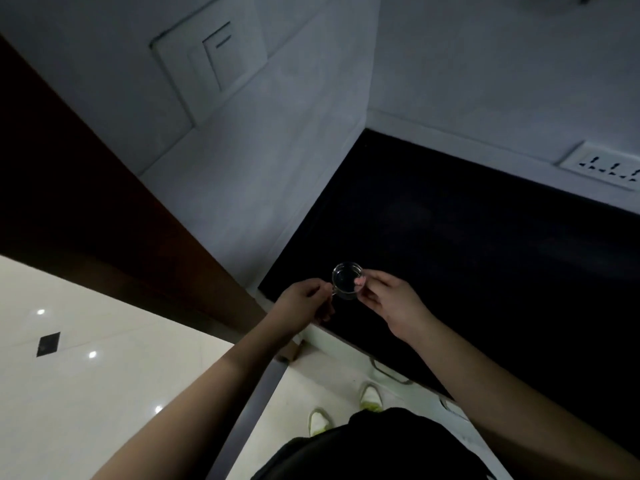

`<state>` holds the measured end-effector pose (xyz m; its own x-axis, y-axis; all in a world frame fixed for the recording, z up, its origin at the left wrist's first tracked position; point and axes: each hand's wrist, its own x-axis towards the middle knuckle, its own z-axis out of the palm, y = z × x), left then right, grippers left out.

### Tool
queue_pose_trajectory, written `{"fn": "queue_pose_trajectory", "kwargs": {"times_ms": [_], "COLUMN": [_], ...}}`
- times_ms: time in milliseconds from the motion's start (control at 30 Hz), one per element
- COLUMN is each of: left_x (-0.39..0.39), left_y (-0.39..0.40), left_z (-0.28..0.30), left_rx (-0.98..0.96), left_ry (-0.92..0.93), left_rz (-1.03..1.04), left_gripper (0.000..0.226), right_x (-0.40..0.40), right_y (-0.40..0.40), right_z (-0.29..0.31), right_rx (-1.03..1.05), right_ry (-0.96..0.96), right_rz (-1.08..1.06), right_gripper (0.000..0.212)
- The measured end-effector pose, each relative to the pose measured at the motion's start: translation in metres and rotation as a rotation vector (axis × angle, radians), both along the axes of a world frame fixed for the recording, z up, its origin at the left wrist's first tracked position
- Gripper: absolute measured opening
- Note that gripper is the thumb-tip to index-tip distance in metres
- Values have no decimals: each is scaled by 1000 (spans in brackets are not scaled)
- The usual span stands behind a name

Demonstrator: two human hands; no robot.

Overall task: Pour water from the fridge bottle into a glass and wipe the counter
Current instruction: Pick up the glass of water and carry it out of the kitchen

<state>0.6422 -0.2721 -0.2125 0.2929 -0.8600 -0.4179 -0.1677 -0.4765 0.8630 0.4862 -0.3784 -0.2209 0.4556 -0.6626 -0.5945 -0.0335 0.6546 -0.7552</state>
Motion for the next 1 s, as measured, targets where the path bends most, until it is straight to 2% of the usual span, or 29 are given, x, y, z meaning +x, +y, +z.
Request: {"fn": "queue_pose_trajectory", "kwargs": {"times_ms": [167, 333, 567, 833, 1000], "left_x": [3, 14, 25, 31, 34], "left_y": [-25, -46, -66, -85, -95], "left_z": [-7, -23, -38, -58, -66], "left_rx": [22, 49, 8, 49, 76], "left_ry": [46, 9, 80, 164, 197], "left_rz": [56, 103, 207, 305, 343], "left_gripper": [27, 26, 26, 26, 27], "right_x": [9, 20, 40, 53, 58], "right_y": [-25, -48, -73, -96, -102], "right_z": [-7, -21, -38, -48, -58], "right_rx": [-10, 8, -138, -298, -287], "right_ry": [35, 35, 141, 254, 246], "right_rz": [10, 80, 188, 248, 279], "right_gripper": [15, 16, 18, 17, 28]}}
